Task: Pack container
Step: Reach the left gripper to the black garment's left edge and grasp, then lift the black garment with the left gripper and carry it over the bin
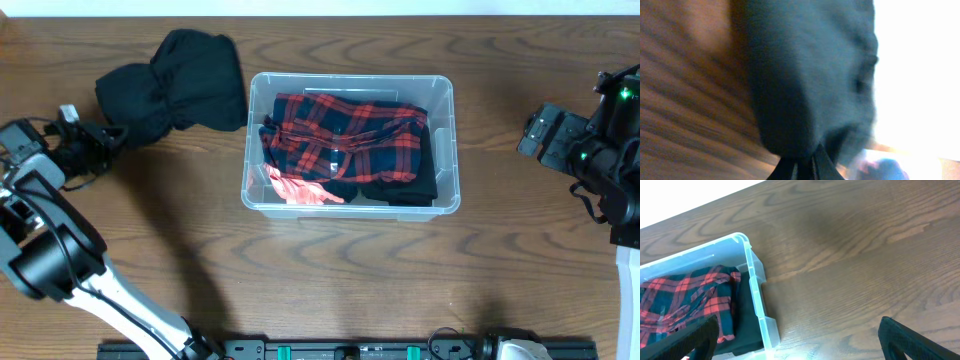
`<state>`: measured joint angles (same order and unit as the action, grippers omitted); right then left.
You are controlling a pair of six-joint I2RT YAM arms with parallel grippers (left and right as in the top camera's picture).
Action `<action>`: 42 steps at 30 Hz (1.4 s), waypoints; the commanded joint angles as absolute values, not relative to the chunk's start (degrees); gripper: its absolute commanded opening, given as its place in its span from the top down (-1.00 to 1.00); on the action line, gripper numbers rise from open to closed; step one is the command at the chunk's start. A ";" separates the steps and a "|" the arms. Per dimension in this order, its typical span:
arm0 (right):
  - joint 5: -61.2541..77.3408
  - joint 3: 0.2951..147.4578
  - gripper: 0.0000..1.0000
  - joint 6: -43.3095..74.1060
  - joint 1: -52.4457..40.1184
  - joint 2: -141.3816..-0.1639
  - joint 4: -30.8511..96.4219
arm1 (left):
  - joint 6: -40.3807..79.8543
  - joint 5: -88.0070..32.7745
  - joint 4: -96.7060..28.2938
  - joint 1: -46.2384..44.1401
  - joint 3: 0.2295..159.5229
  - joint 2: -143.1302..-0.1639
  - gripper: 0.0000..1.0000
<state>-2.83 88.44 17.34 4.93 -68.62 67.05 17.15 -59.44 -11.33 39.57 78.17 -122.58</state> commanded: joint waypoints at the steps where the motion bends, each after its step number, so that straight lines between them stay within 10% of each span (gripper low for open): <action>1: -3.01 88.86 -0.98 17.10 5.23 -68.64 67.11 | 16.78 -69.08 -13.82 39.18 78.37 -110.13 0.88; 21: -2.98 88.86 -0.98 17.10 5.23 -68.64 67.11 | 24.73 -63.16 -24.49 11.60 78.35 -61.36 0.89; 32: -3.01 88.86 -0.98 17.10 5.23 -68.64 67.11 | 17.69 -56.29 -7.70 -16.03 78.35 -70.85 0.89; 42: -2.98 88.86 -0.99 17.10 5.23 -68.64 67.11 | 26.89 -56.49 20.05 -21.34 78.35 -86.72 0.88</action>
